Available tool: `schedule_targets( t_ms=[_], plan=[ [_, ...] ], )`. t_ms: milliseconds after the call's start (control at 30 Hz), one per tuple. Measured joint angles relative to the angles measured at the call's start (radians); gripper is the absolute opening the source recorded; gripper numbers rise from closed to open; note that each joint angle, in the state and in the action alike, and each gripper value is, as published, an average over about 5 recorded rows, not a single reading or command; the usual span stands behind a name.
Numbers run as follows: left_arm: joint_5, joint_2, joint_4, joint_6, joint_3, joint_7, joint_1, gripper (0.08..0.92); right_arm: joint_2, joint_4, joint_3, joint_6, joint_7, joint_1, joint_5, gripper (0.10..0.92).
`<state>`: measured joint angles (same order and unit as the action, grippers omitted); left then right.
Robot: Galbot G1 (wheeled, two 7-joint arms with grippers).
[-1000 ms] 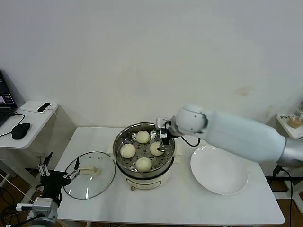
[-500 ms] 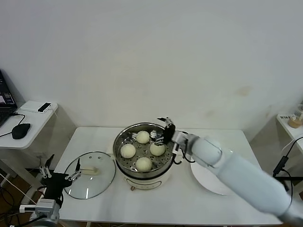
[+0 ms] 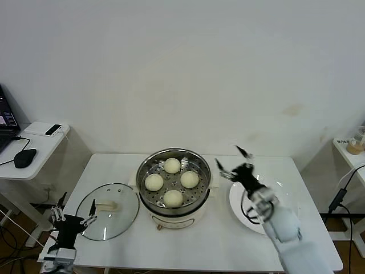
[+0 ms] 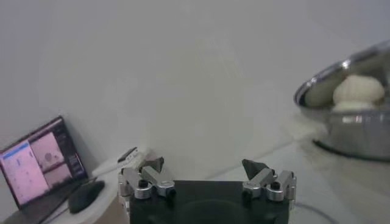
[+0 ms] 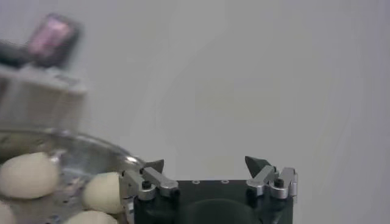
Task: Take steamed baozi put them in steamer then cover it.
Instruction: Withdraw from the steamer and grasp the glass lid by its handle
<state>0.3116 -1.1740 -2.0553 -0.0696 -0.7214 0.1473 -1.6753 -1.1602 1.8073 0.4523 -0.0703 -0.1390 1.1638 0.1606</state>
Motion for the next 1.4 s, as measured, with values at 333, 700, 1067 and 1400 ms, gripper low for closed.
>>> schedule_targets(
  t_ms=[333, 700, 1067, 1400],
  plan=[
    [0.546, 0.044, 0.186, 0.140, 0.004, 0.060, 0.011, 0.823, -0.118, 0.001, 0.223, -0.074, 0.002, 0.203, -0.006, 0.823],
    [0.846, 0.079, 0.339, 0.217, 0.056, 0.103, 0.097, 0.823, -0.192, 0.006, 0.289, -0.117, -0.005, 0.314, -0.001, 0.823],
    [0.944, 0.106, 0.448, 0.250, 0.096, 0.120, 0.190, 0.823, -0.228, 0.000, 0.302, -0.138, -0.008, 0.368, 0.000, 0.823],
    [0.977, 0.122, 0.537, 0.261, 0.133, 0.122, 0.300, 0.823, -0.248, -0.005, 0.299, -0.143, -0.020, 0.399, 0.012, 0.823]
  ],
)
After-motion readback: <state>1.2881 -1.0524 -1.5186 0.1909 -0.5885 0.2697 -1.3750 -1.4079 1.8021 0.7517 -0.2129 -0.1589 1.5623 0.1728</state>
